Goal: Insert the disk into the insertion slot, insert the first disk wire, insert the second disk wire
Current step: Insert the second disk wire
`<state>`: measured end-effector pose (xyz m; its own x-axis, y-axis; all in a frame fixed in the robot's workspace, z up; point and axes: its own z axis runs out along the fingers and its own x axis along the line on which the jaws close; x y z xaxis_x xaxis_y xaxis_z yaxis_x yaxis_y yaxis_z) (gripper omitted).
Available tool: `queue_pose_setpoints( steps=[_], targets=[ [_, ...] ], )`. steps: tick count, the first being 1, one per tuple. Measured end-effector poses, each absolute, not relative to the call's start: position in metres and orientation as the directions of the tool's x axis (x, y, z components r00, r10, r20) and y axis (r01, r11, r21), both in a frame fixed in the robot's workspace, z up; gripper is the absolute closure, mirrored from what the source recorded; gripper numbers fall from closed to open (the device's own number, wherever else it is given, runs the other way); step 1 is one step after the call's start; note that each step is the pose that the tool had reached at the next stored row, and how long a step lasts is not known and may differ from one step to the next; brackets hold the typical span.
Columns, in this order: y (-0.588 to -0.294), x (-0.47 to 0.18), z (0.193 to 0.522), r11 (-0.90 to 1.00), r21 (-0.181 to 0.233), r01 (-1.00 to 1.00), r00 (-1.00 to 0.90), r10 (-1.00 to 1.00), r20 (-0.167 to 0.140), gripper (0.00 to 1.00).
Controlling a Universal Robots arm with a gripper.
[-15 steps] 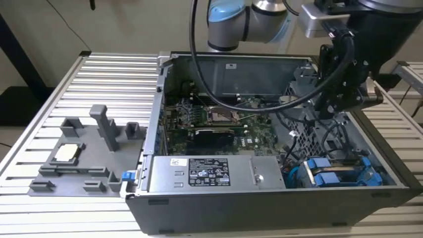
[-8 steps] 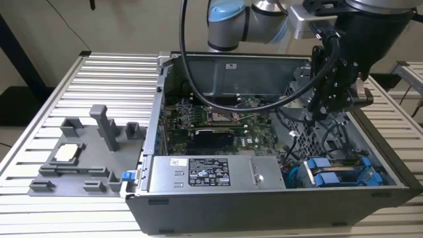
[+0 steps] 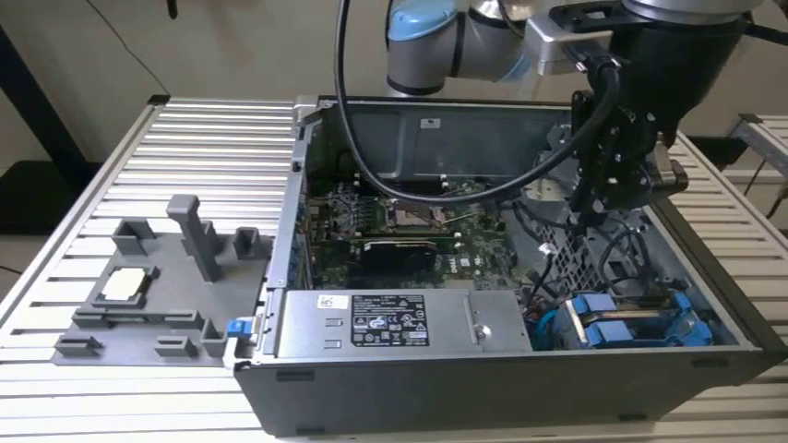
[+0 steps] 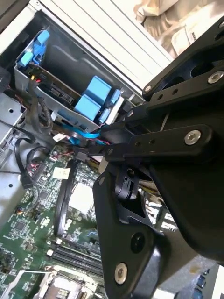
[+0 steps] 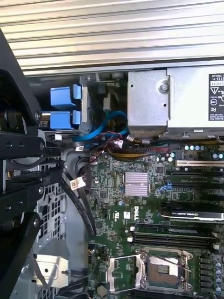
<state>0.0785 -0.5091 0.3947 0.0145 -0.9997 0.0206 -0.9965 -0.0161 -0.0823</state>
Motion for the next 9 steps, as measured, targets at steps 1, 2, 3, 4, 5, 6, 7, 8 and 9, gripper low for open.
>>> queue_pose_setpoints(
  steps=[1, 2, 3, 4, 5, 6, 7, 8, 9],
  targets=[
    [-0.5078, 0.0785, 0.3936, -0.025, -0.083, -0.996, 0.023, -0.999, 0.023, 0.73],
    [-0.5067, 0.0784, 0.3927, -0.034, -0.084, -0.996, 0.032, -0.999, 0.026, 0.73],
    [-0.5058, 0.0783, 0.3919, -0.043, -0.084, -0.996, 0.04, -0.999, 0.03, 0.73],
    [-0.5049, 0.0782, 0.3912, -0.052, -0.084, -0.995, 0.049, -0.998, 0.034, 0.73],
    [-0.5038, 0.078, 0.3904, -0.059, -0.085, -0.995, 0.056, -0.998, 0.04, 0.73],
    [-0.5026, 0.0776, 0.3895, -0.064, -0.085, -0.994, 0.061, -0.997, 0.044, 0.73],
    [-0.5013, 0.0771, 0.3884, -0.068, -0.087, -0.994, 0.064, -0.997, 0.047, 0.73],
    [-0.5004, 0.0762, 0.387, -0.069, -0.089, -0.994, 0.065, -0.997, 0.048, 0.73],
    [-0.4995, 0.0754, 0.3856, -0.069, -0.092, -0.993, 0.065, -0.997, 0.049, 0.73]
  ],
)
